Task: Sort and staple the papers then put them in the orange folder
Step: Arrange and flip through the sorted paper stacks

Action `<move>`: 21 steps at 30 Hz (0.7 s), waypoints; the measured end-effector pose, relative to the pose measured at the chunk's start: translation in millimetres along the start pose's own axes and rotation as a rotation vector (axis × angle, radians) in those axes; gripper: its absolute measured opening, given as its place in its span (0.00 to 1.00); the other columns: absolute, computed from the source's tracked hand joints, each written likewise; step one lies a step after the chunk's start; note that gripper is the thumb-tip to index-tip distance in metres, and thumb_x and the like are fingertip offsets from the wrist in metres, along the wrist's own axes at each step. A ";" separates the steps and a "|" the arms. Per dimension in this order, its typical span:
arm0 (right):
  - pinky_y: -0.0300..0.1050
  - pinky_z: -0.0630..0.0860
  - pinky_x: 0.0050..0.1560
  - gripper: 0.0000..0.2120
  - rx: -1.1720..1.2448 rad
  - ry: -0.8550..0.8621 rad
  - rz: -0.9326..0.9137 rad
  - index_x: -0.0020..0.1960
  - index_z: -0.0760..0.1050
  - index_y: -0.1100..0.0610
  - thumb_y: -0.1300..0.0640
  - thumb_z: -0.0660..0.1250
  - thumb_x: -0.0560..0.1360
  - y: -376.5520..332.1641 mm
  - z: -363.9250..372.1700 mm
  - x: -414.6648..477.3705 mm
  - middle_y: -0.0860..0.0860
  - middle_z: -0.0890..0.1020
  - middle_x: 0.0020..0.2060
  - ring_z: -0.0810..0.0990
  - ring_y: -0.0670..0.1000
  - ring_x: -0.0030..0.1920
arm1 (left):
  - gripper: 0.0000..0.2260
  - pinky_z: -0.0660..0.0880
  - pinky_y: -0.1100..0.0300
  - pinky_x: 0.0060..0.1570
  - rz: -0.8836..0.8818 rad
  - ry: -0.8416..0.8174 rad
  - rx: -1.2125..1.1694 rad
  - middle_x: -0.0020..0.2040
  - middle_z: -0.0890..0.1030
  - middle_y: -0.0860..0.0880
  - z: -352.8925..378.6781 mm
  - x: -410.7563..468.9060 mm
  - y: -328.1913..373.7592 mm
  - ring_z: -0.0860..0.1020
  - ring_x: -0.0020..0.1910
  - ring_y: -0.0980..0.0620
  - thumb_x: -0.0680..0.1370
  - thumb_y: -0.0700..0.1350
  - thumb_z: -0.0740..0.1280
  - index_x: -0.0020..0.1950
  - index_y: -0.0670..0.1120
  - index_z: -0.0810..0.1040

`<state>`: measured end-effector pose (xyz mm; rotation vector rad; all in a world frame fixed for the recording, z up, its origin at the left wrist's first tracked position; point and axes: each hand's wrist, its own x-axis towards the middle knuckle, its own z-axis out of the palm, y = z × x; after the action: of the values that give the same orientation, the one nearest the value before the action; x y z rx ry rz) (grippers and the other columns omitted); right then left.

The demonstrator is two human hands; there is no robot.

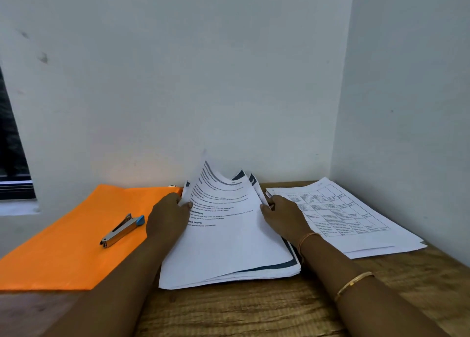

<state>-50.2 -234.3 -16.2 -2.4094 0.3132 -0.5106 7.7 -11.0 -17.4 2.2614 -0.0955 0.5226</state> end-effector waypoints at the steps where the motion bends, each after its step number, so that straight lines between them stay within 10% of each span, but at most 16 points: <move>1: 0.43 0.65 0.39 0.12 0.000 0.011 -0.009 0.46 0.73 0.62 0.54 0.59 0.78 -0.3 -0.8 -0.9 0.46 0.73 0.34 0.74 0.53 0.41 | 0.12 0.59 0.59 0.30 0.013 0.007 0.007 0.33 0.70 0.49 0.4 0.5 -1.0 0.66 0.32 0.53 0.79 0.46 0.63 0.39 0.42 0.70; 7: 0.44 0.66 0.42 0.10 -0.027 0.038 -0.006 0.38 0.68 0.57 0.55 0.58 0.77 0.5 0.3 1.7 0.54 0.73 0.41 0.72 0.55 0.43 | 0.17 0.56 0.56 0.28 0.095 0.127 0.022 0.30 0.68 0.49 -0.8 -1.7 4.8 0.65 0.31 0.51 0.82 0.46 0.56 0.33 0.46 0.64; 11: 0.48 0.69 0.55 0.14 0.010 0.088 -0.018 0.60 0.74 0.58 0.55 0.58 0.78 -4.2 -4.7 -0.2 0.56 0.74 0.57 0.74 0.58 0.58 | 0.14 0.58 0.56 0.28 0.141 0.225 -0.069 0.31 0.70 0.48 -2.5 -2.9 10.3 0.69 0.31 0.47 0.82 0.46 0.54 0.40 0.41 0.68; 16: 0.44 0.66 0.45 0.08 0.073 0.149 -0.095 0.40 0.69 0.50 0.56 0.59 0.78 -7.5 -7.8 -2.1 0.51 0.76 0.48 0.75 0.55 0.51 | 0.13 0.56 0.58 0.26 0.173 0.293 -0.122 0.29 0.69 0.49 -5.5 -7.1 17.1 0.67 0.29 0.49 0.82 0.46 0.55 0.39 0.42 0.65; 21: 0.42 0.67 0.38 0.08 0.288 0.110 -0.093 0.52 0.75 0.57 0.56 0.60 0.78 -10.2 -11.8 -0.8 0.47 0.76 0.37 0.74 0.49 0.42 | 0.13 0.57 0.57 0.27 0.187 0.342 -0.136 0.29 0.69 0.48 -6.6 -7.8 17.0 0.68 0.29 0.48 0.82 0.47 0.55 0.40 0.42 0.66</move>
<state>-55.1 -232.7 -1.5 -2.1276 0.1622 -0.6828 -5.6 -18.6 -4.8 2.0109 -0.1643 0.9648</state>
